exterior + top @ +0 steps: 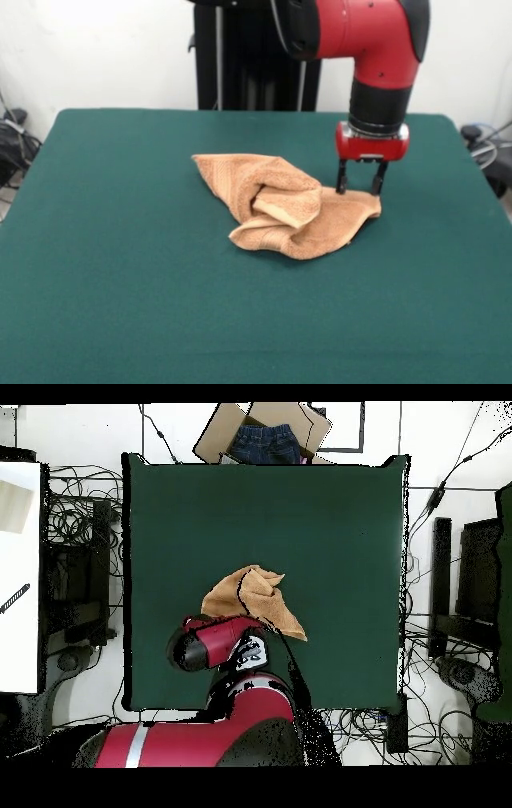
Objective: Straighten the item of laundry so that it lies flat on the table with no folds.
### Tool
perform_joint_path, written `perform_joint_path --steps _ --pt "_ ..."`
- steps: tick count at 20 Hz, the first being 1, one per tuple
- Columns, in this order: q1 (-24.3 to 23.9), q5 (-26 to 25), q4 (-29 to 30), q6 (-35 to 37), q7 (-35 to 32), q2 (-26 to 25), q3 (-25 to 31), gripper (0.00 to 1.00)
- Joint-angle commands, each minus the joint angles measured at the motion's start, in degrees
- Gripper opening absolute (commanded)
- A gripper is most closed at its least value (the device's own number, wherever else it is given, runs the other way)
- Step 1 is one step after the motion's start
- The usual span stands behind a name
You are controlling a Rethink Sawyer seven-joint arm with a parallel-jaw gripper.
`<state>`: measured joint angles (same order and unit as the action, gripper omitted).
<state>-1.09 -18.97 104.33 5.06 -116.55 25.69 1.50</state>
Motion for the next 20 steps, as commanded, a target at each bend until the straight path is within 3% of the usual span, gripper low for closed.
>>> perform_joint_path --steps 1,20 --pt "-0.5 1.8 -5.1 6.1 -2.7 -0.3 5.2 1.0" --pt "2.1 2.3 -5.5 7.0 -4.4 0.5 3.0 1.0"
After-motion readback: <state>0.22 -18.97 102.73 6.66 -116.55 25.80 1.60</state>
